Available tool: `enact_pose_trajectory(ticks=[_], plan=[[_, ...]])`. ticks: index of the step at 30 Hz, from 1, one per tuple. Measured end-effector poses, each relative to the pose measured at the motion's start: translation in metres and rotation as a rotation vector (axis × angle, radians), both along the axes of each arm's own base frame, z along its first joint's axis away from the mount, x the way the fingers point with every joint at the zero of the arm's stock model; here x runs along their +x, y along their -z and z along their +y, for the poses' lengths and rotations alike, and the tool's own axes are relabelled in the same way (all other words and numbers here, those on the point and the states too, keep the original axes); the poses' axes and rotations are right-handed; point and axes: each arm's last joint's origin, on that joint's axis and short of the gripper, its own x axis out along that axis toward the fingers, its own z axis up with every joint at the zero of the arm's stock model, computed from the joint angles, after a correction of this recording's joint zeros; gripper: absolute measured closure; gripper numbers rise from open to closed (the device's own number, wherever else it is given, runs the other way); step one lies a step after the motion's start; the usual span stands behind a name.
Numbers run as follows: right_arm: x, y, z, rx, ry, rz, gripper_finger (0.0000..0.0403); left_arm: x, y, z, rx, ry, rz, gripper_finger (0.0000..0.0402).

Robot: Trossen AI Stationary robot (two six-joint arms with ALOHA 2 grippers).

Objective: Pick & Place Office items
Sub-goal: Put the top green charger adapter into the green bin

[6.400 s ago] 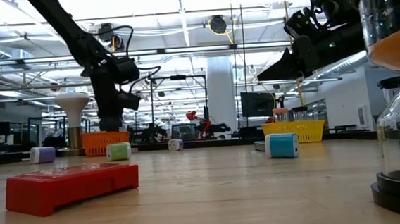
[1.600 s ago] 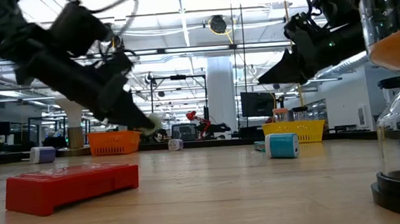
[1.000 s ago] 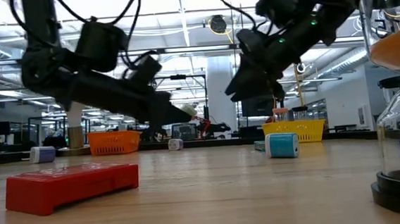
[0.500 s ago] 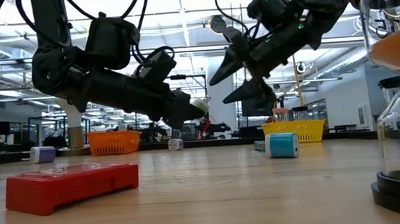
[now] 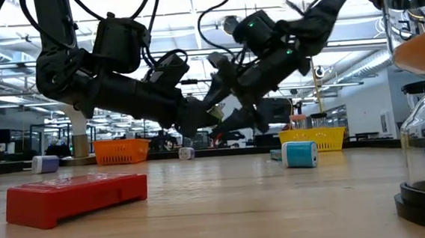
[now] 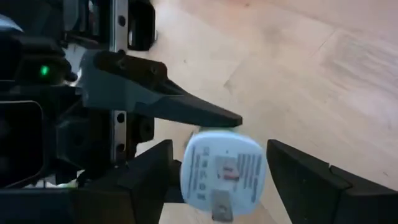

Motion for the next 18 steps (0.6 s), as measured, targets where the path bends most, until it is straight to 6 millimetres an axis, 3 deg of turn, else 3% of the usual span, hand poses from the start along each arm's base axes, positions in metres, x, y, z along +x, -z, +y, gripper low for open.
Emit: enact_pose_trajectory(ticks=[5,10,18], plan=[[0.0087,0.0009,-0.0012,-0.018,-0.019,0.007,0.0202,-0.0009,0.0026,0.0002,-0.002,-0.027,0.024,0.0270],[0.0076,0.0022,-0.0029,-0.059,-0.020,0.015,0.0272,-0.0010,0.0037,0.0002,-0.033,-0.020,0.018,0.0227],[0.0029,0.0038,-0.0046,-0.103,-0.052,0.071,0.0277,-0.0010,0.0045,-0.0001,-0.071,-0.020,0.003,0.0168]])
